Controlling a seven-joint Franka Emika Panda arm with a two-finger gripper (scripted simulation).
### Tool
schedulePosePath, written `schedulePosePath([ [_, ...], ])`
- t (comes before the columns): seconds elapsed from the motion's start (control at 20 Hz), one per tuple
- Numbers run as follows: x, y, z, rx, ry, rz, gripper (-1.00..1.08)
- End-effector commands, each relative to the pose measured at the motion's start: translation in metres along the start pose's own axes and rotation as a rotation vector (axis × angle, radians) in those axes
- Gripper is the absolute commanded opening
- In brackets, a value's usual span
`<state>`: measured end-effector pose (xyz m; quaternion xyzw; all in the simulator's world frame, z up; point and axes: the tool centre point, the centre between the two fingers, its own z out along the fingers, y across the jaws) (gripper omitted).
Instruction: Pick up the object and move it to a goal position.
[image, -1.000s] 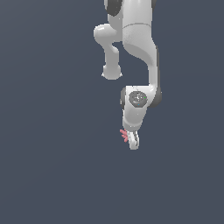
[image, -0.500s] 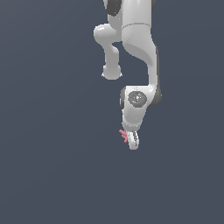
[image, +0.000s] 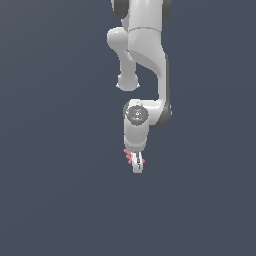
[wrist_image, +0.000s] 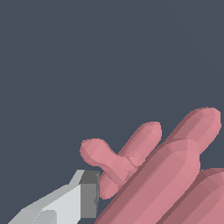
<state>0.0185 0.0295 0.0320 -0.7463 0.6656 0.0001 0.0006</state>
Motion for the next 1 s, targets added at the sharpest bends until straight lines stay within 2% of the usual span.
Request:
schedulePosePath([
  [0.0,0.029,-0.001,-0.001,0.0,0.001,0.002,-1.0],
  [0.3,0.099,-0.005,-0.002,-0.001,0.001,0.002,-1.0],
  [0.5,0.133,-0.008,-0.003,-0.001,0.001,0.002,-1.0],
  [0.7,0.152,-0.01,-0.003,-0.001,0.001,0.002,-1.0],
  [0.95,0.157,-0.012,-0.003,-0.001,0.001,0.002,-1.0],
])
